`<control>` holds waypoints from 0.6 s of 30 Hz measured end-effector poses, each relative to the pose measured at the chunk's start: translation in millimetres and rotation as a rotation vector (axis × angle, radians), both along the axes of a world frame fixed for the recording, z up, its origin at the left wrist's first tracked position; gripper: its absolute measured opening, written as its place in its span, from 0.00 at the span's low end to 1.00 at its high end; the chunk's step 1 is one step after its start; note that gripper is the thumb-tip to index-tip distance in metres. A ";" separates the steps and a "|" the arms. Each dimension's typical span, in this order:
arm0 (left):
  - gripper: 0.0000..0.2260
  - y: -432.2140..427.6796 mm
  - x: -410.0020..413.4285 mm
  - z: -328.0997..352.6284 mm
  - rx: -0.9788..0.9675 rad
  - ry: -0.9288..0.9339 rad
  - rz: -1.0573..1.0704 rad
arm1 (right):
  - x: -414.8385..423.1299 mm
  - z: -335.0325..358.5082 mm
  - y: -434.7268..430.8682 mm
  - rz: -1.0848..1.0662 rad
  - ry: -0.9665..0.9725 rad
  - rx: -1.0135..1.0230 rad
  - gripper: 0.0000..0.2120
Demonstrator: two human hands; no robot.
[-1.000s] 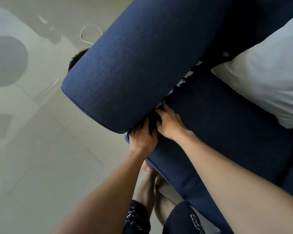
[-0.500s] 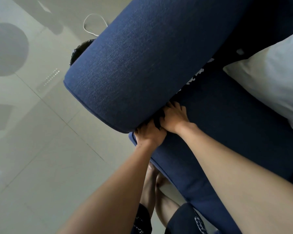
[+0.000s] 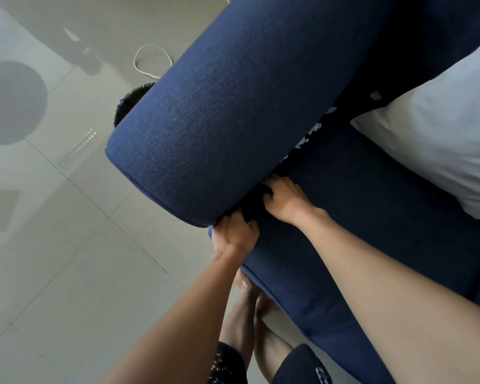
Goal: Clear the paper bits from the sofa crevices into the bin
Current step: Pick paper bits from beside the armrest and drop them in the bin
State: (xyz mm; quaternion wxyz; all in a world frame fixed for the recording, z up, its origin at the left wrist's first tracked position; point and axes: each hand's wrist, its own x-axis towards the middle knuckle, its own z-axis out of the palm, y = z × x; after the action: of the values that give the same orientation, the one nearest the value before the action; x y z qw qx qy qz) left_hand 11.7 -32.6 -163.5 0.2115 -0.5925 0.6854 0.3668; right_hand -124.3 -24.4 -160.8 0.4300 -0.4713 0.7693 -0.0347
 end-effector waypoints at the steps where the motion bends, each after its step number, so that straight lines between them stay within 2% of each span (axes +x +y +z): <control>1: 0.21 1.8 1.0 0.7 -0.003 0.007 0.005 | 1.1 -0.8 2.5 -0.029 -0.011 -0.033 0.17; 5: 0.20 7.7 2.6 11.8 -0.094 0.051 0.007 | 3.9 3.1 14.4 -0.176 -0.032 -0.158 0.15; 9: 0.19 14.7 0.7 33.3 -0.167 0.133 0.096 | 0.4 21.6 26.3 -0.345 0.046 -0.235 0.10; 15: 0.07 16.9 -16.2 79.6 -0.213 0.232 0.206 | -14.1 76.5 41.5 -0.511 -0.001 -0.281 0.15; 18: 0.06 10.7 -30.5 116.3 -0.234 0.273 0.199 | -22.3 110.4 44.3 -0.614 -0.029 -0.327 0.10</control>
State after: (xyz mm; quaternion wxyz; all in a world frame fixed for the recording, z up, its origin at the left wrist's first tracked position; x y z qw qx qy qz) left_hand -18.7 -21.9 -47.3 0.0090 -0.6227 0.6836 0.3806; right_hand -146.6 19.9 -50.3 0.3294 -0.2799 0.8532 -0.2919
